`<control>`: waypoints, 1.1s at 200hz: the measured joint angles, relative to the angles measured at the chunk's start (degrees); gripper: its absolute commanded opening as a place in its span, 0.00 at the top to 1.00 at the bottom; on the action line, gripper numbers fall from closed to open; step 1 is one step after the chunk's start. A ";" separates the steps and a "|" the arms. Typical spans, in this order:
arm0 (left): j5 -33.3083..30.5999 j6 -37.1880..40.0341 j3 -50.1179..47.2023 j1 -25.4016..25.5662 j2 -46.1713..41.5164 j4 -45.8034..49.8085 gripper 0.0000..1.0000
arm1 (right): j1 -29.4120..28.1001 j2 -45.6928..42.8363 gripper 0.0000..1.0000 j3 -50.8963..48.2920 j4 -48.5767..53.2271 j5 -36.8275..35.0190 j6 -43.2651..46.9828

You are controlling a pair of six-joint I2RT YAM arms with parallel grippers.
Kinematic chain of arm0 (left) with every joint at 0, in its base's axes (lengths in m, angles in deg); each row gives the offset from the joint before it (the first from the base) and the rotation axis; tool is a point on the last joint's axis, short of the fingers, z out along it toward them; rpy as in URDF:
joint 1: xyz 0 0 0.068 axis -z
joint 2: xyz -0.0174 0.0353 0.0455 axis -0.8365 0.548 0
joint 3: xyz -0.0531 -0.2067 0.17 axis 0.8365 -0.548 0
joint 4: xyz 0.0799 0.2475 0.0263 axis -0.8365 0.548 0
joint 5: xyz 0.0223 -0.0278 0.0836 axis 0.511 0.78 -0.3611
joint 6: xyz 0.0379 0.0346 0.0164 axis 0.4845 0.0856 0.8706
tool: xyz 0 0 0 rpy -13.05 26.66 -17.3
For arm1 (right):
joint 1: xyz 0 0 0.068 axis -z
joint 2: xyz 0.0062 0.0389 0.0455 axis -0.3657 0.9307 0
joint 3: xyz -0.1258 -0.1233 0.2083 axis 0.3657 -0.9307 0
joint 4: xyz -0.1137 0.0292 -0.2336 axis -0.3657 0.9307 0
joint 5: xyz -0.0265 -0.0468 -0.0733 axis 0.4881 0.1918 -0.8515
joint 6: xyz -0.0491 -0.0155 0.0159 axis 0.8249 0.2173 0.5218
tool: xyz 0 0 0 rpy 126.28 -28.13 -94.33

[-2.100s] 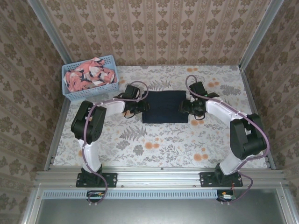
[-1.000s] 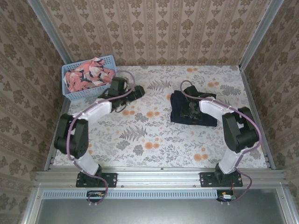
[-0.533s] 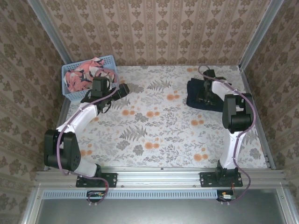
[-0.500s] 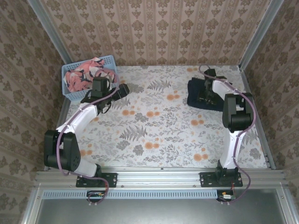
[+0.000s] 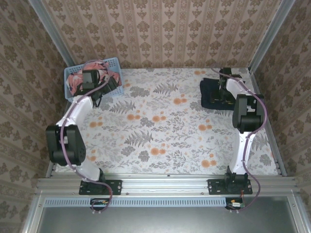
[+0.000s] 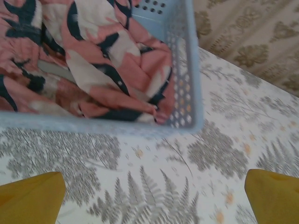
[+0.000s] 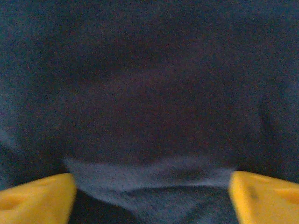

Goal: Fold and stack the mixed laundry pile

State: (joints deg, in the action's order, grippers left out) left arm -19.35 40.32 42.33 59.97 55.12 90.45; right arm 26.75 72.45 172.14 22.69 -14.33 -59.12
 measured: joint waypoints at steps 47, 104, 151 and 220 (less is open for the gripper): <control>-3.19 2.03 17.29 -3.34 17.59 4.39 0.00 | -0.11 -15.21 0.00 -6.05 -1.42 0.00 -3.23; -8.50 3.89 44.41 -8.85 37.70 16.70 0.00 | -0.26 -28.85 0.00 -11.23 -6.43 6.58 -7.23; -9.97 4.48 59.98 -11.63 50.12 23.56 0.16 | -2.91 -31.52 0.00 -18.56 -8.22 9.07 -10.62; -6.16 3.02 64.04 -11.85 56.26 25.27 1.00 | -4.87 -39.34 0.00 -20.52 -10.32 8.76 -13.18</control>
State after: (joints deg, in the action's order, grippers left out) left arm -25.51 43.34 106.37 48.12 111.38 115.72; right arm 21.88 33.10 151.61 12.37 -5.56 -72.30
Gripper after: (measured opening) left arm 0.327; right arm 0.996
